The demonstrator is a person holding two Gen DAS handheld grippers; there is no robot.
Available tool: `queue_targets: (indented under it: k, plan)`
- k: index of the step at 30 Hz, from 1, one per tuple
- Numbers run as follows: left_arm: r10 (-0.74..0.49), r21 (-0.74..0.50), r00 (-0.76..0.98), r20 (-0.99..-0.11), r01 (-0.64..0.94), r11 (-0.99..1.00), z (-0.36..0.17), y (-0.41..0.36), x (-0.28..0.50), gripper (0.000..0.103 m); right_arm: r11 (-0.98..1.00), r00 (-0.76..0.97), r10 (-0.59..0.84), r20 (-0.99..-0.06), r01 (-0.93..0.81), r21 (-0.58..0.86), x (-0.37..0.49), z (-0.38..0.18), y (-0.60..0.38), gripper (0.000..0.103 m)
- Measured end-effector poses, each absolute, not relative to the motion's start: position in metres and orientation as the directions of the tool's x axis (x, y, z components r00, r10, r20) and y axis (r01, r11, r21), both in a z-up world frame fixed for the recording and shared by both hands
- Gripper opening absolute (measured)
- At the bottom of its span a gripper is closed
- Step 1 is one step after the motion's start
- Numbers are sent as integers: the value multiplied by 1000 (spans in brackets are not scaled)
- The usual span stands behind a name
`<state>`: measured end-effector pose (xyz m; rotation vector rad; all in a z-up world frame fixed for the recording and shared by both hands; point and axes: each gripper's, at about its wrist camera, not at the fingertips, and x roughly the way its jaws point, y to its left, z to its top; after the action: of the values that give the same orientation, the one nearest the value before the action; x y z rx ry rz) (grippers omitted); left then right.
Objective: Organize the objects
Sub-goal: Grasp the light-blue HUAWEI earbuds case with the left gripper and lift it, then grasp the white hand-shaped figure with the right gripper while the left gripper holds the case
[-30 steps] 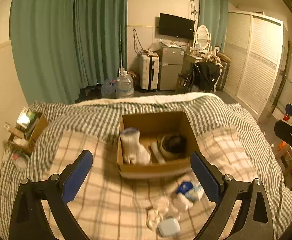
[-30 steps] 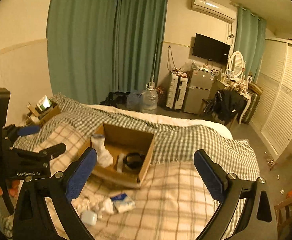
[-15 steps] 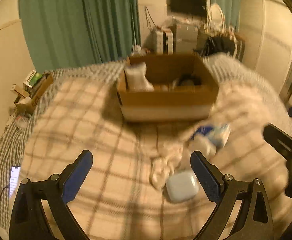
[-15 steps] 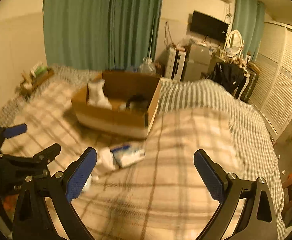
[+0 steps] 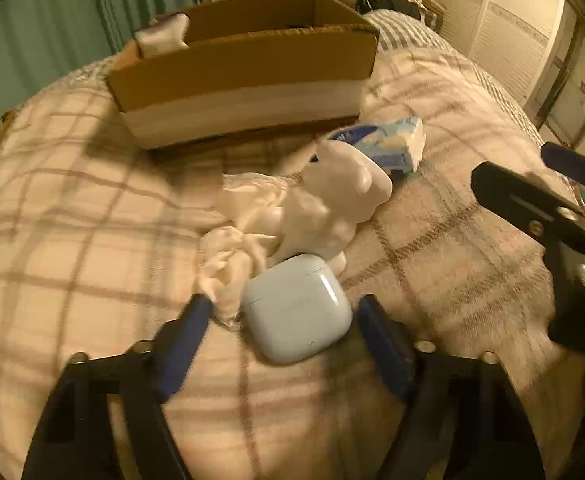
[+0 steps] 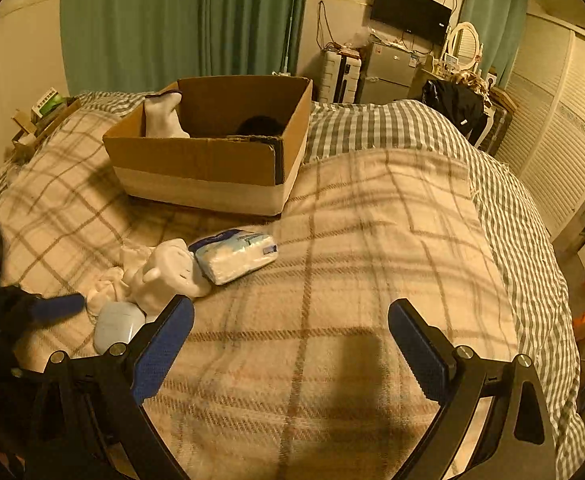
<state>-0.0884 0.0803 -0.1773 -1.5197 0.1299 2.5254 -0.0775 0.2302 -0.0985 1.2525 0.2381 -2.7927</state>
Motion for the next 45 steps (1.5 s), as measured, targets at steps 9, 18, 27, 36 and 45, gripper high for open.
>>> queue_targets:
  k: [9,18,27,36,45]
  plan:
    - [191,-117,-523,-831,-171,-978,-144,55,-66,24,-984,-704,1,-710,125,-126,-70,-86,228,98]
    - [226,-162,-481,-847,-171,-972,-150,43,-67,11,-980,-689,-7,-725,147,-130,-75,-89,221,98]
    - [230,-161,-462,-857,-185,-969,-156,58,-85,56,-985,-673,-17,-739,140,-105,-78,-93,225,98]
    - [214,-153,-411,-886,-178,-972,-178,67,-102,51,-986,-680,-23,-733,136,-96,-77,-92,225,98]
    - [216,-183,-603,-768,-118,-976,-96,15,-77,51,-980,-675,-85,-733,191,-63,-83,-78,210,98]
